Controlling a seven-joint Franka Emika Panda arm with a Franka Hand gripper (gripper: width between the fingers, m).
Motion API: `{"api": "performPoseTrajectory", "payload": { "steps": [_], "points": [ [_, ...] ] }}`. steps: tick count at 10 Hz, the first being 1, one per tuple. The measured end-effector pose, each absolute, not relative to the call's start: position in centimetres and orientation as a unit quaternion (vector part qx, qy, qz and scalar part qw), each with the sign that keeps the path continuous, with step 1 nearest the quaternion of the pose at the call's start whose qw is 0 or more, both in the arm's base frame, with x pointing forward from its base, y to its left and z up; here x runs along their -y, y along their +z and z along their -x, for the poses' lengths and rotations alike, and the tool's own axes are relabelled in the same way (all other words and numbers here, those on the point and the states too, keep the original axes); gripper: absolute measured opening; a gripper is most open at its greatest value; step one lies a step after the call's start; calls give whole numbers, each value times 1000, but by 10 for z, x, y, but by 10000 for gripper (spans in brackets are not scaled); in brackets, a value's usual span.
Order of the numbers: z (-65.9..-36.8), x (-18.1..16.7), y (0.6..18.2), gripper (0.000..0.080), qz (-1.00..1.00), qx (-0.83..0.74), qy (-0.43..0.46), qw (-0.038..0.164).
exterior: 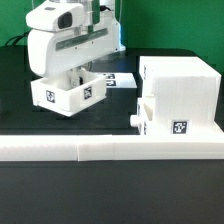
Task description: Assemble drawer
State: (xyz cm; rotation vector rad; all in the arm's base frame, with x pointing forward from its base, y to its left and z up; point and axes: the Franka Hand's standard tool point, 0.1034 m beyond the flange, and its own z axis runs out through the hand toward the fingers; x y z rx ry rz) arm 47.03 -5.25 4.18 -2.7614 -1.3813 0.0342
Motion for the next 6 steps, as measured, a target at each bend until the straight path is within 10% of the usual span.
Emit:
{"api": "performPoseTrajectory", "payload": {
  "steps": [6],
  "points": [
    [-492, 50, 51, 42, 779, 627, 8, 16]
  ]
}}
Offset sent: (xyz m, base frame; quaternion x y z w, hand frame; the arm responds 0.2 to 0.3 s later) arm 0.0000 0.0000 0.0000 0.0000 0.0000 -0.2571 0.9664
